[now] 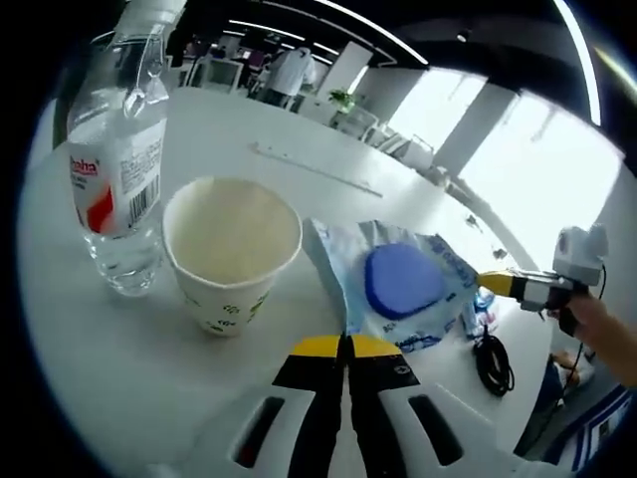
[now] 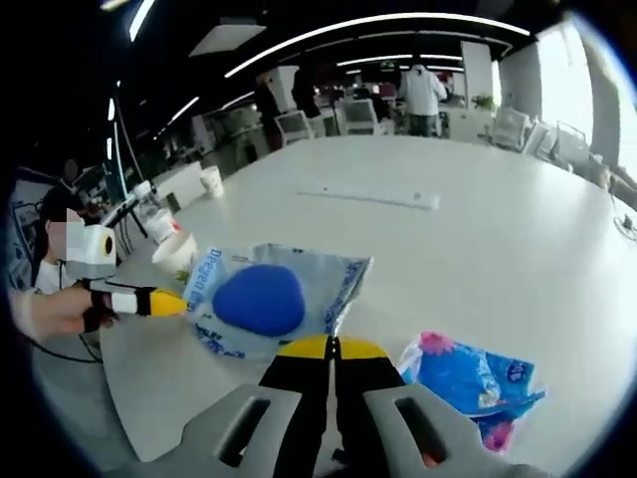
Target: Arrange the tabletop items into an orderly group along one side of the table until the central work area is clear of visible clutter.
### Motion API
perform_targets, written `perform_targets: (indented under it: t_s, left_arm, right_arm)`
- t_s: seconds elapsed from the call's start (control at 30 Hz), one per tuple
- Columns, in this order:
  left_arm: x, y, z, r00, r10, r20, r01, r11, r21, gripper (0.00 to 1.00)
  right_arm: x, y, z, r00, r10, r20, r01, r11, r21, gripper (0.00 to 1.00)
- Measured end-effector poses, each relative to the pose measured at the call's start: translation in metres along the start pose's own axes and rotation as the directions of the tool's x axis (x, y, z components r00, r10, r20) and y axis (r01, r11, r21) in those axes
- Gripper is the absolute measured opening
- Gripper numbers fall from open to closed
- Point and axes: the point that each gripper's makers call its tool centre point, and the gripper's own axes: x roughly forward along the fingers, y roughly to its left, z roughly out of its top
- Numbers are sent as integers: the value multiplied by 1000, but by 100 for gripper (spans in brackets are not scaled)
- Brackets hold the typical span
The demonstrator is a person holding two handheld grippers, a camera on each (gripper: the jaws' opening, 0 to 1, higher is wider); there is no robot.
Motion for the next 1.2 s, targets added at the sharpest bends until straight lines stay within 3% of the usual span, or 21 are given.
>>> perform_targets:
  t_s: [0.33, 0.67, 1.2]
  left_arm:
    - [1, 2, 5, 1000, 1, 9, -1, 1000, -4, 0]
    - [4, 6, -3, 1000, 2, -13, -2, 1000, -11, 0]
    - [4, 10, -11, 1000, 6, -28, -7, 1000, -16, 0]
  right_arm:
    - [-3, 3, -7, 1000, -1, -8, 1, 1000, 12, 0]
    - [-1, 2, -34, 999, -2, -54, 4, 999, 37, 0]
    - [3, 4, -44, 997, 6, -78, -3, 999, 36, 0]
